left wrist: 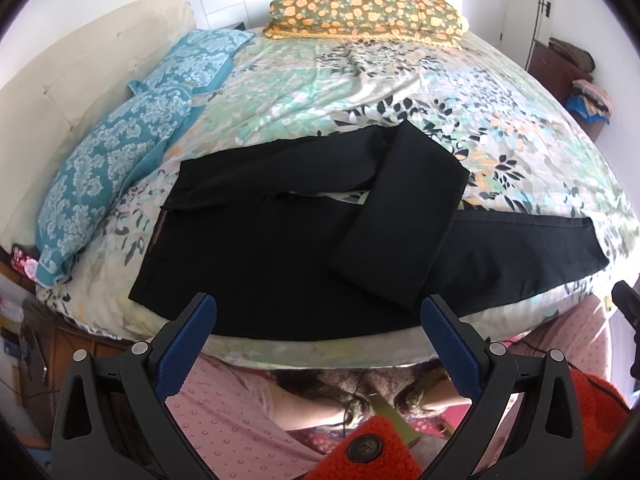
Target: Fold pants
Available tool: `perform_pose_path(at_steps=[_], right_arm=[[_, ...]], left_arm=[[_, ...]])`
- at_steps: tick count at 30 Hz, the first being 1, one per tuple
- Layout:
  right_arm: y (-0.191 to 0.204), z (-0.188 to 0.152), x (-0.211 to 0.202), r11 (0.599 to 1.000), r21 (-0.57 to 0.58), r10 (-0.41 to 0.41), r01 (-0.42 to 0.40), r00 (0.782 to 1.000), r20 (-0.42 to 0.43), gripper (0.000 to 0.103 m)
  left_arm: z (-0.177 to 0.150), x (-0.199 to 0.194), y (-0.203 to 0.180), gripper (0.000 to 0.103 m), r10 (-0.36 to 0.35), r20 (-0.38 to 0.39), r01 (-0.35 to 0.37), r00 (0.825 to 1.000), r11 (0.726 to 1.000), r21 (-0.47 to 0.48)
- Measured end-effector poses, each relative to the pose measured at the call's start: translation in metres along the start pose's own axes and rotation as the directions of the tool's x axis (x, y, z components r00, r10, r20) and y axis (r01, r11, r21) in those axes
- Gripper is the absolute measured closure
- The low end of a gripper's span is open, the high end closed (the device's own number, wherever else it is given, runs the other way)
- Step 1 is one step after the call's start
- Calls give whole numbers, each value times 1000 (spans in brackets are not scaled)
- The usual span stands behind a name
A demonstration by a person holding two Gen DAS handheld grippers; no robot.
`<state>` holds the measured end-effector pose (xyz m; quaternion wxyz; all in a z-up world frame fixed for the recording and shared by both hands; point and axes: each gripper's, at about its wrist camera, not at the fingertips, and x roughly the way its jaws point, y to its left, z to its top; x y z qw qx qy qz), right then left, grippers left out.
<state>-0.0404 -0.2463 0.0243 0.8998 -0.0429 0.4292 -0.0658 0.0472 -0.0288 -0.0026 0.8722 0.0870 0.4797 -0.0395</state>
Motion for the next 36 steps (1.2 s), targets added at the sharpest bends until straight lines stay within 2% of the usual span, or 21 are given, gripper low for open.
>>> perform_pose_path(at_steps=[4,11,25,36], right_arm=[[-12,-6,0,998,36,-47,47,999,-23,0],[-36,-5,3,975,107,-189,195,980,-60,0],[-38,-6,8,971,103,-206,214,975,-89,0],[-28,-6,14,976,77,-194,202,976,-97,0]], left_arm=[[0,0,0,1,-5,-2,5,1000,1000,6],[2,7,3,1,-27,-26,27,999,1000,-10],[0,15,2,1,-32,-58,31,998,999,-16],[-8,21,16,1,-23,-85,16,996,997,-74]])
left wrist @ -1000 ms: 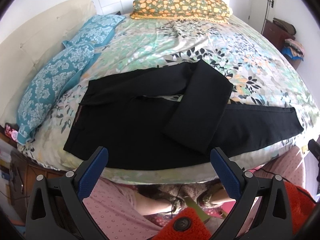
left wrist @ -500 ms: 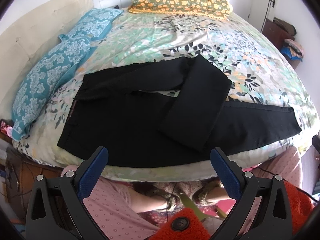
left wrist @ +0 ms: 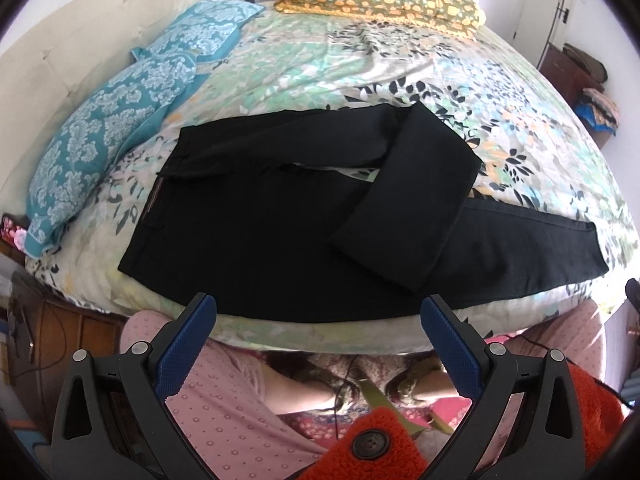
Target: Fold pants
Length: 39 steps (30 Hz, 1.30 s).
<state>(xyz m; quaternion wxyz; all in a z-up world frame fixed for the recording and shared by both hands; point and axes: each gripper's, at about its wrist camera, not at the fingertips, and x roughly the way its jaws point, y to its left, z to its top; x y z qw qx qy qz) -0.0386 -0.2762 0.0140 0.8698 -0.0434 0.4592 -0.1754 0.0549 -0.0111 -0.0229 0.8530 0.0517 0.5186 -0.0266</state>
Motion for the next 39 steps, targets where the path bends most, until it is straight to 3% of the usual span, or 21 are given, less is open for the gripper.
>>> perform_pose_path(at_steps=[13,23,36,38,39], right_arm=[[27,4,0,995,-93,40,-40,999,1,0],[92,14,-6,950,-293,128,-111,991,39,0],[115,14,-6,922,-363,149,-131,989,21,0],[112,14,-7,918,-355,197,-177,980,22,0],[108,15,-9,910,-342,259,-233,965,34,0]], left_arm=[[-7,-1,22,1,31,-19,-32,999,997,-68],[-19,-5,52,1,64,-22,-66,998,988,-141],[-22,0,63,1,60,-28,-63,998,984,-167],[-22,3,63,1,55,-33,-59,998,985,-165],[-22,3,63,1,51,-36,-57,998,984,-168]])
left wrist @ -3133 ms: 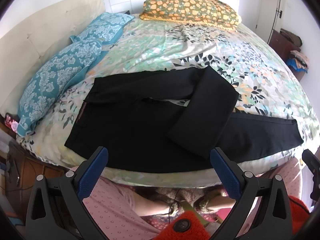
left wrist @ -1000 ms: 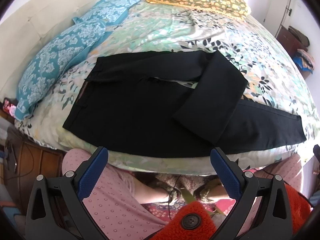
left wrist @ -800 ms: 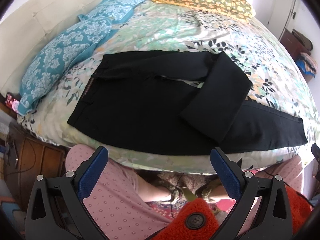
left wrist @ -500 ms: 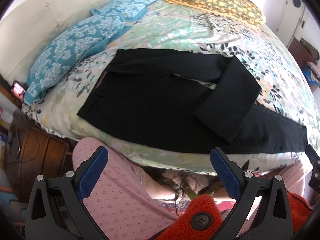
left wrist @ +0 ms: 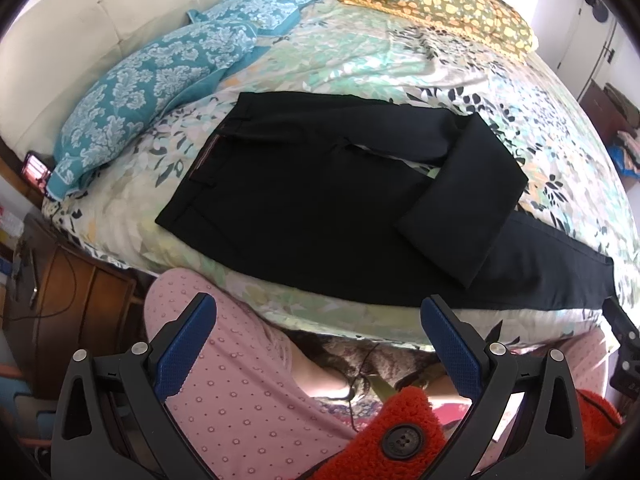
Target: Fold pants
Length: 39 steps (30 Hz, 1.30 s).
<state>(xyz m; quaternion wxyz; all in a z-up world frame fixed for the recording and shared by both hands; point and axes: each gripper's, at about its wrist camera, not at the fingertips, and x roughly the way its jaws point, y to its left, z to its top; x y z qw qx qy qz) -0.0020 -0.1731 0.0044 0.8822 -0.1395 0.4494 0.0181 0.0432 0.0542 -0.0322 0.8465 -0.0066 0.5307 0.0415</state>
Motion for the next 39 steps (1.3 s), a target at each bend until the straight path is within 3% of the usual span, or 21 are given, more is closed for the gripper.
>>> perform_pose_path(at_steps=[1,2,4,5,6,7,8,9,15,19,22,23,24,27,29,32,33,35,37,38,39], right_arm=[[-5,0,-6,997,16,77,-78,995,68,0],[-11,0,-12,986,18,159,-164,975,157,0],[-18,0,-12,941,-20,328,-338,897,295,0],[-17,3,6,914,-29,398,-406,878,266,0],[-10,8,36,895,-21,443,-445,884,152,0],[1,11,78,887,-2,461,-461,887,-33,0],[10,11,107,896,11,442,-445,886,-140,2],[18,10,125,902,4,426,-432,888,-172,13],[103,28,174,874,-267,367,-406,912,-184,22],[130,34,209,896,-309,265,-319,942,-207,29],[125,35,230,910,-270,249,-316,935,-252,52],[120,37,227,909,-271,252,-316,936,-246,67],[113,40,224,910,-266,253,-317,935,-248,89],[65,65,198,923,-173,311,-345,930,-195,90],[5,92,180,949,-109,281,-295,952,-124,90],[-114,126,171,993,3,120,-120,991,-54,91],[-156,131,171,998,48,52,-50,998,-44,96],[-243,129,179,985,138,-101,109,993,-62,99],[-313,113,199,948,240,-178,210,973,-147,96],[-346,96,209,920,306,-188,246,960,-207,81],[-372,76,216,888,375,-176,265,950,-256,52]], left_arm=[[1,1,1,1,-5,-3,5,1000,1000,-8],[2,2,4,1,-13,-3,13,1000,1000,-23],[5,3,11,1,-26,8,26,1000,998,-58],[6,4,14,1,-30,13,31,999,997,-75],[8,6,19,1,-34,17,35,999,995,-97],[8,7,22,1,-32,17,34,999,994,-108],[8,9,24,1,-27,15,28,1000,992,-119],[8,10,27,1,-20,14,22,1000,991,-131],[2,11,41,1,-2,0,2,1000,984,-175],[3,12,46,1,8,-5,-9,1000,980,-200],[3,14,46,1,15,-10,-16,1000,981,-195],[3,15,45,1,17,-16,-20,1000,981,-191],[3,18,44,1,19,-27,-24,999,982,-187],[5,26,44,1,24,-53,-34,998,983,-181],[9,29,41,1,27,-61,-38,998,984,-175],[14,28,33,1,29,-59,-38,998,988,-152],[16,27,28,1,28,-54,-35,998,990,-138],[20,26,20,1,24,-48,-30,999,993,-117],[25,27,8,1,17,-45,-21,999,996,-89],[26,27,3,1,13,-46,-17,999,997,-75],[28,27,-6,1,7,-48,-10,999,999,-51]])
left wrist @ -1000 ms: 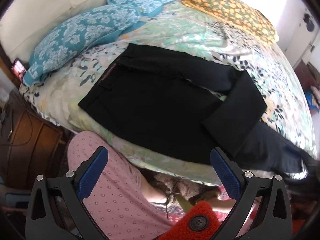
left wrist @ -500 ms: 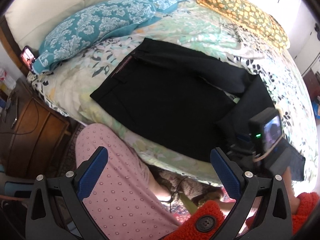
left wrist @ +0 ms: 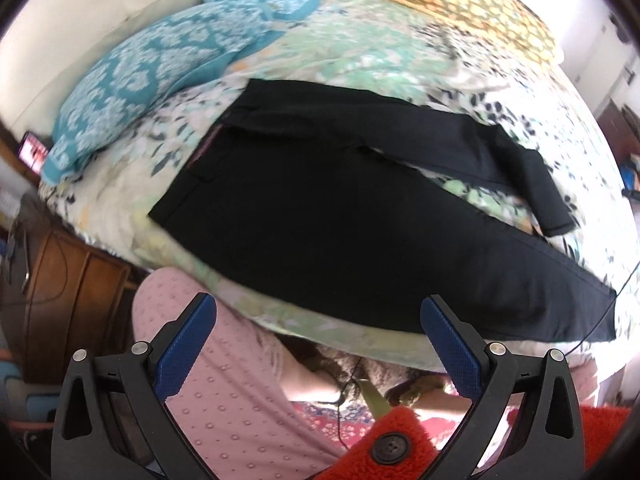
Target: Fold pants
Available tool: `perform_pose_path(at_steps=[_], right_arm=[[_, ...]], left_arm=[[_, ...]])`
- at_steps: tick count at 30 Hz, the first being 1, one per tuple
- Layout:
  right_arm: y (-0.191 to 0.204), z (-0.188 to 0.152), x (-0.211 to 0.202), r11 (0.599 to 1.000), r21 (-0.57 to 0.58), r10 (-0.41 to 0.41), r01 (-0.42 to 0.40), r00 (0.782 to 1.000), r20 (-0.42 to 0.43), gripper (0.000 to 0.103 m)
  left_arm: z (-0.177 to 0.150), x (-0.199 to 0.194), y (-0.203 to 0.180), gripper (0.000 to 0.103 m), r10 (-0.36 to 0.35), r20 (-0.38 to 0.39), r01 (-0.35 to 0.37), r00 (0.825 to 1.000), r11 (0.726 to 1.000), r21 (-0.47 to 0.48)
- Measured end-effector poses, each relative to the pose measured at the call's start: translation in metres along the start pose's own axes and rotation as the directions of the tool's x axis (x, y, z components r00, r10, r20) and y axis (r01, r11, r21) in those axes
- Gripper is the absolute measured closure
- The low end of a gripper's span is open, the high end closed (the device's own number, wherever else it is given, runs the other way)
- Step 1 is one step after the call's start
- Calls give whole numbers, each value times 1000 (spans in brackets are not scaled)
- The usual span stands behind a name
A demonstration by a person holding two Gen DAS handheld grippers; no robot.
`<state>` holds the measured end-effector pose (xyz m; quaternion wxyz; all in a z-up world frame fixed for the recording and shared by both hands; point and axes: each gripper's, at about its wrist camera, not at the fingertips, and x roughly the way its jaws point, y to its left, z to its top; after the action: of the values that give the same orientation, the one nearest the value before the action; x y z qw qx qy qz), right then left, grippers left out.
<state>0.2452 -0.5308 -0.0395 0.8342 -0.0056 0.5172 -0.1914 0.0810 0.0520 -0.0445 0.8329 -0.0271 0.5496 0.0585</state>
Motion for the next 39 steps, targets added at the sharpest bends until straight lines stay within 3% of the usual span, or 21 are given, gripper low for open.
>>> perform_pose_path(at_steps=[2,4,6,7,8,10,12,16,19,20,22,24,25,26,28,29,31,32,35,37,39], right_arm=[[-40,-17,12,990,131,54,-51,998,-19,39],[-58,-36,24,953,221,221,-209,975,-33,37],[-51,-53,37,882,277,408,-381,912,-47,36],[-35,-60,45,835,296,499,-464,865,-50,36],[-24,-64,51,810,295,543,-507,838,-49,36],[21,-56,63,789,244,589,-563,807,-45,36],[63,-43,74,803,180,587,-568,806,-76,36],[138,-5,116,856,32,516,-517,846,-137,36],[172,3,148,839,-5,526,-545,812,-254,35],[179,5,146,847,-51,501,-529,828,-252,36],[190,11,143,810,-99,529,-577,794,-300,91],[198,21,119,816,-236,460,-528,840,-288,98],[197,31,105,827,-310,407,-469,880,-245,98],[190,46,91,850,-369,337,-377,926,-171,98],[162,82,70,900,-408,171,-152,985,10,98],[148,102,65,921,-387,81,-38,992,94,98],[112,135,62,935,-307,-109,175,969,220,97],[97,144,68,941,-265,-153,212,962,227,97],[59,152,99,971,-122,-189,207,972,139,93],[35,140,108,988,-27,-145,149,983,113,78],[12,117,112,997,60,-56,51,994,88,35]], left_arm=[[2,-2,-12,1,-3,5,2,1000,999,42],[2,-3,-23,1,5,11,-6,1000,996,84],[4,2,-31,1,12,-9,-11,1000,995,104],[6,5,-34,1,13,-22,-10,1000,994,109],[8,8,-39,1,12,-34,-8,999,993,116],[9,9,-48,1,12,-37,-7,999,991,135],[12,6,-59,1,11,-35,-5,999,987,161],[11,-5,-70,1,28,-5,-26,1000,978,208],[8,-5,-63,1,71,-16,-66,997,975,212],[8,-2,-57,1,80,-33,-73,996,978,194],[10,5,-48,1,80,-66,-69,995,987,145],[17,15,-42,1,70,-96,-61,993,994,92],[18,18,-41,1,67,-101,-59,993,995,80],[23,22,-44,1,64,-104,-57,992,996,75],[26,25,-55,1,58,-99,-48,993,994,103],[26,24,-62,1,54,-95,-42,994,991,126],[25,20,-83,1,44,-74,-28,996,978,206],[23,17,-93,1,42,-63,-25,997,968,250],[20,11,-112,1,37,-38,-22,999,942,336],[19,13,-116,1,36,-39,-20,999,936,352],[20,19,-115,1,36,-60,-13,998,939,344]])
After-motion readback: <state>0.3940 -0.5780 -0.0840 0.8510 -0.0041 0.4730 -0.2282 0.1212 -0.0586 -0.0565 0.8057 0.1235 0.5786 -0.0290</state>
